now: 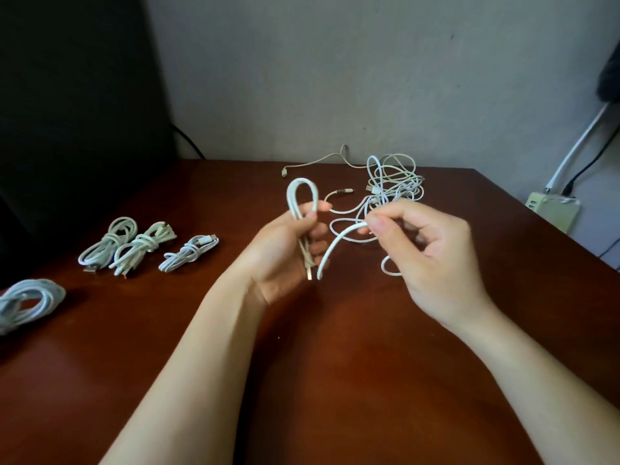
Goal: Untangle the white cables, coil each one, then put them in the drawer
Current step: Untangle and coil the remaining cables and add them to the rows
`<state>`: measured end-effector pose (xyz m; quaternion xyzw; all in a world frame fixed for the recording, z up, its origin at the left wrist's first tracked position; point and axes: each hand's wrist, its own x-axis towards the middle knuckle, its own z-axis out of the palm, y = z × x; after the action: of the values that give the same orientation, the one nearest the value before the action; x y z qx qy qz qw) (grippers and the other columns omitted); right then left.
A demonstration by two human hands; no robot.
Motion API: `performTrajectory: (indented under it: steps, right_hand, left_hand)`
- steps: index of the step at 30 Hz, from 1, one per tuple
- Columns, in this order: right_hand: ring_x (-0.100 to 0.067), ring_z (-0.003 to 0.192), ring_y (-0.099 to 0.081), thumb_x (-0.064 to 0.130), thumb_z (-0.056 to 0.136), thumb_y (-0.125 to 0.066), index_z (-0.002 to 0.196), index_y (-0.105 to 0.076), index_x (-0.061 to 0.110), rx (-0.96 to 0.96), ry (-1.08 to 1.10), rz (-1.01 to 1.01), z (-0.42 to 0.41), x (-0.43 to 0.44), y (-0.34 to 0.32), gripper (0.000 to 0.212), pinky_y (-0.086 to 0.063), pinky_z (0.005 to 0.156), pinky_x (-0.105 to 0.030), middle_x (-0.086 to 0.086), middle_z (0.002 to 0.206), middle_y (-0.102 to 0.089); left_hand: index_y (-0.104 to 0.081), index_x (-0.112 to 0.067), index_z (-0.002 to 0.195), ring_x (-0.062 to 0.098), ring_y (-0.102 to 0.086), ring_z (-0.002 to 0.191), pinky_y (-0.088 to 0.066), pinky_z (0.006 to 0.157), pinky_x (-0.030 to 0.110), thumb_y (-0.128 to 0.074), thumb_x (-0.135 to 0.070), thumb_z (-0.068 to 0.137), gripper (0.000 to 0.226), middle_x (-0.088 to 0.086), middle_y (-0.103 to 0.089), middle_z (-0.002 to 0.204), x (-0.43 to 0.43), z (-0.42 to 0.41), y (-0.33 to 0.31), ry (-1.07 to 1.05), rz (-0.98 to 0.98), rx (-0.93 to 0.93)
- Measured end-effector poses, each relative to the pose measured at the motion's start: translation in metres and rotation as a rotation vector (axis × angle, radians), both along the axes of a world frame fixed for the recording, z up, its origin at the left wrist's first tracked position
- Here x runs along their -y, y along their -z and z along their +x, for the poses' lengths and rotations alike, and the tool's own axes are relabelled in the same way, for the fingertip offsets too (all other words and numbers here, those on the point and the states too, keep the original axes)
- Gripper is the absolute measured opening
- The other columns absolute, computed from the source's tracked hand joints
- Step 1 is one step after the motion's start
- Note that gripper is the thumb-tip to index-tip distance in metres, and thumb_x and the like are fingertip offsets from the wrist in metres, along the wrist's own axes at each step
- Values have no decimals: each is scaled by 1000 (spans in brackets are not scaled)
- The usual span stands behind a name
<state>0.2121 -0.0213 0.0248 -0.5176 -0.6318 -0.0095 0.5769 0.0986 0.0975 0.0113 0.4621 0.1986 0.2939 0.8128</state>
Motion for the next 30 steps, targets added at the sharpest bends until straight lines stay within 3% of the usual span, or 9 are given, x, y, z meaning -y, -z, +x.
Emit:
performTrajectory:
  steps: [3, 6, 10, 14, 16, 17, 21, 25, 30]
  right_hand:
    - [3, 58, -53, 21, 91, -58, 79, -61, 34, -40, 90, 48, 2, -1, -2, 18, -37, 56, -11, 23, 65, -61]
    - [-13, 57, -58, 18, 90, -60, 76, -62, 29, -115, 163, 73, 8, -3, -2, 18, -44, 53, -21, 2, 71, -65]
    - [-12, 59, -56, 15, 89, -64, 78, -67, 19, -197, 226, 39, 19, -5, -3, 13, -44, 53, -11, -12, 70, -65]
    - [-2, 55, -51, 18, 87, -68, 73, -67, 28, -214, 287, 21, 26, -7, -1, 17, -42, 54, -17, -8, 68, -64]
    - [-2, 51, -46, 20, 85, -70, 72, -67, 27, -235, 298, 15, 29, -8, 0, 16, -39, 52, -19, -7, 61, -61]
    - [-2, 49, -45, 21, 84, -72, 70, -66, 26, -251, 305, 13, 30, -8, 0, 15, -38, 51, -19, -3, 56, -59]
    - [-5, 49, -49, 27, 78, -76, 67, -64, 19, -263, 382, -13, 31, -10, 3, 18, -39, 48, -21, 7, 53, -59]
    - [-10, 49, -49, 32, 77, -77, 66, -63, 14, -291, 438, -45, 33, -11, 4, 26, -41, 52, -29, 1, 54, -58]
    - [-6, 41, -43, 24, 87, -67, 64, -61, 14, -451, 319, -157, 33, -11, 1, 26, -36, 44, -16, 7, 45, -51]
  left_hand:
    - [-60, -13, 96, 7, -36, 45, -36, 43, 19, -39, -12, 100, 21, -1, -37, 61, 13, 7, 0, 149, 54, -55]
    - [-61, -13, 94, 7, -34, 47, -34, 45, 18, -49, -23, 92, 16, -3, -36, 59, 27, 14, 0, 309, 84, -116]
    - [-58, -12, 95, 8, -32, 48, -34, 47, 17, -37, -56, 85, 50, -2, -34, 61, 38, 21, -2, 515, 38, -158]
    - [-56, -10, 102, 7, -36, 49, -37, 47, 16, -37, -72, 74, 71, -3, -36, 62, 37, 20, -1, 562, 65, -144]
    - [-54, -9, 110, 4, -37, 49, -37, 48, 15, -52, -61, 82, 59, -6, -38, 61, 36, 19, 2, 563, 112, -129]
    - [-52, -8, 116, 3, -38, 50, -38, 49, 14, -59, -44, 82, 50, -7, -40, 62, 36, 18, 4, 567, 141, -121]
    - [-46, 0, 131, 3, -46, 54, -44, 52, 16, -53, 0, 76, 55, -6, -49, 65, 35, 16, 6, 618, 172, -103]
    - [-46, -1, 121, 8, -43, 55, -45, 53, 19, -45, 4, 77, 44, 1, -42, 67, 38, 16, 2, 619, 104, -40]
    - [-49, -2, 116, 8, -30, 51, -29, 45, 16, -32, 1, 97, 26, 1, -35, 64, 35, 14, -5, 400, 69, -33]
